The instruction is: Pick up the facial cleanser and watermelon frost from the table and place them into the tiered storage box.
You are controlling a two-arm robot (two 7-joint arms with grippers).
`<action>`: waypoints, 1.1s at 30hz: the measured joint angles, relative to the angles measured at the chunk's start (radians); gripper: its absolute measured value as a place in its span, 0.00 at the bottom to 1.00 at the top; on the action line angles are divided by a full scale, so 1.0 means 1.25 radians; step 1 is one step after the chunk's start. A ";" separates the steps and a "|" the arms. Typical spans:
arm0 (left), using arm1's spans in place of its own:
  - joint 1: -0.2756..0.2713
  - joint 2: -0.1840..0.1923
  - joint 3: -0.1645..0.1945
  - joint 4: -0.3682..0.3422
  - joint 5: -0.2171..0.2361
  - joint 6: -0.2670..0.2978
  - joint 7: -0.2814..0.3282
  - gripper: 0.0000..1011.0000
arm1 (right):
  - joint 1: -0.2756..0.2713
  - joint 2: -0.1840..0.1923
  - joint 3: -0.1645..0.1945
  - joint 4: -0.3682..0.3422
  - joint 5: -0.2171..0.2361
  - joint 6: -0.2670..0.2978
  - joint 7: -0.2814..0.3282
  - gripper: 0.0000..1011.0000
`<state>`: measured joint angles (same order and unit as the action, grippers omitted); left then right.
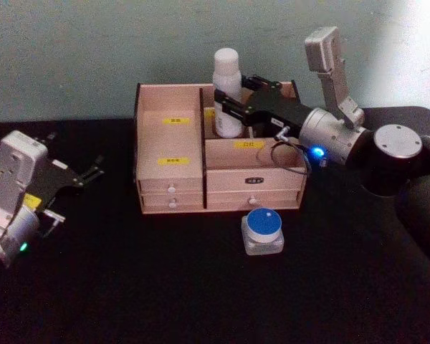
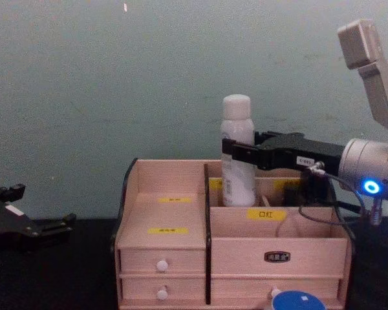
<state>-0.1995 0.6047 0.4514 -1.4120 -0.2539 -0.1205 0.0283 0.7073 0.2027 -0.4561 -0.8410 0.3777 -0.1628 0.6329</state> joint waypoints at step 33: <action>0.000 0.000 0.000 0.000 0.000 0.000 0.000 0.99 | 0.004 -0.014 0.005 0.026 -0.015 0.014 -0.004 0.59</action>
<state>-0.1996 0.6047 0.4514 -1.4120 -0.2539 -0.1205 0.0283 0.7120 0.1856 -0.4497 -0.8080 0.3593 -0.1456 0.6277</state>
